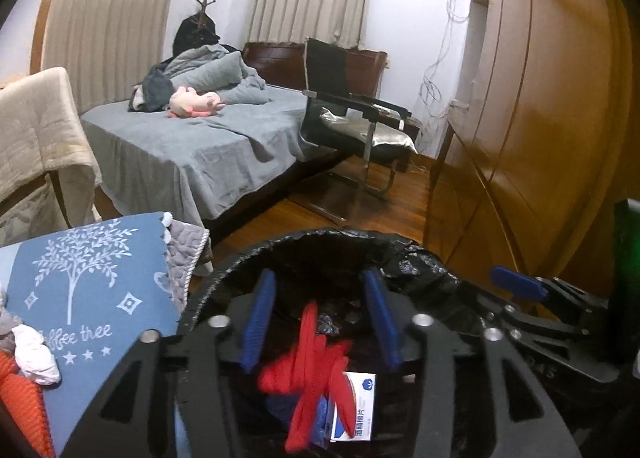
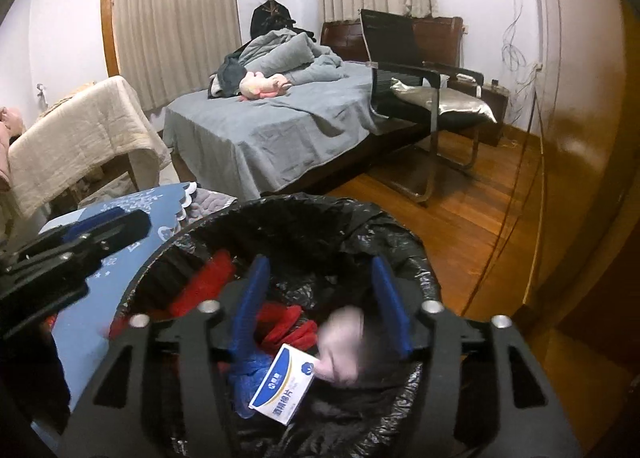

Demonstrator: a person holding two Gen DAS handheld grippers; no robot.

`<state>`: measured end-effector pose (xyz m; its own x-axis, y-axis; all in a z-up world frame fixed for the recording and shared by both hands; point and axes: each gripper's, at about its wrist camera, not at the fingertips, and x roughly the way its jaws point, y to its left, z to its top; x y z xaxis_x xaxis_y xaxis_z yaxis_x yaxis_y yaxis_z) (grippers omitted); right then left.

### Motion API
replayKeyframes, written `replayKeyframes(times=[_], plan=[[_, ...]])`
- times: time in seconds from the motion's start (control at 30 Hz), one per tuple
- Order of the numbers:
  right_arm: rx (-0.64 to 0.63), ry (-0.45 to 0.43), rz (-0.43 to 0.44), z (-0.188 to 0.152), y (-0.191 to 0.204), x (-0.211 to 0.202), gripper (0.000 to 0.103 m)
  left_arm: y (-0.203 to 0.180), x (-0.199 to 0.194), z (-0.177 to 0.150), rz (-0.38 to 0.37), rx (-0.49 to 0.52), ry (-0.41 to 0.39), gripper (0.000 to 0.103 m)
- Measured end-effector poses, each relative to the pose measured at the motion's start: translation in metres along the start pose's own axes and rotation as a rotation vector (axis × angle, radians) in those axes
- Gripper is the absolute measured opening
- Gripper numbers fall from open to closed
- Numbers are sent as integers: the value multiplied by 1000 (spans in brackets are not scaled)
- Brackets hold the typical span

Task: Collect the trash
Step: 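Carry the pink sock and red glove over the black bin and open both tools, then move both tools back over the remaining items on the table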

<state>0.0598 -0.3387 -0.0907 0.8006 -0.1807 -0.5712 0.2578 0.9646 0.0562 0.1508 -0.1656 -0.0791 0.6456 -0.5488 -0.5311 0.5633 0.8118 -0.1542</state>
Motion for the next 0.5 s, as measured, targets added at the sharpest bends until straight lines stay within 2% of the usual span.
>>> replayKeyframes(times=[0.03,0.1,0.17,0.33,0.5], plan=[[-3,-13,-11,0,1,-3,80,2,-3,0,9,0,-6,59],[-7,-49,-34,0,3,-10,94,9,-12,2,41,5,-28,71],[-9,-79,-34,0,5,-18,97,20,-26,3,88,2,-53,85],[-1,-101,-2,3,20,-28,98,48,-56,2,164,-36,-85,92],[-19,-94,48,4,51,-29,98,76,-88,-9,253,-62,-99,94]])
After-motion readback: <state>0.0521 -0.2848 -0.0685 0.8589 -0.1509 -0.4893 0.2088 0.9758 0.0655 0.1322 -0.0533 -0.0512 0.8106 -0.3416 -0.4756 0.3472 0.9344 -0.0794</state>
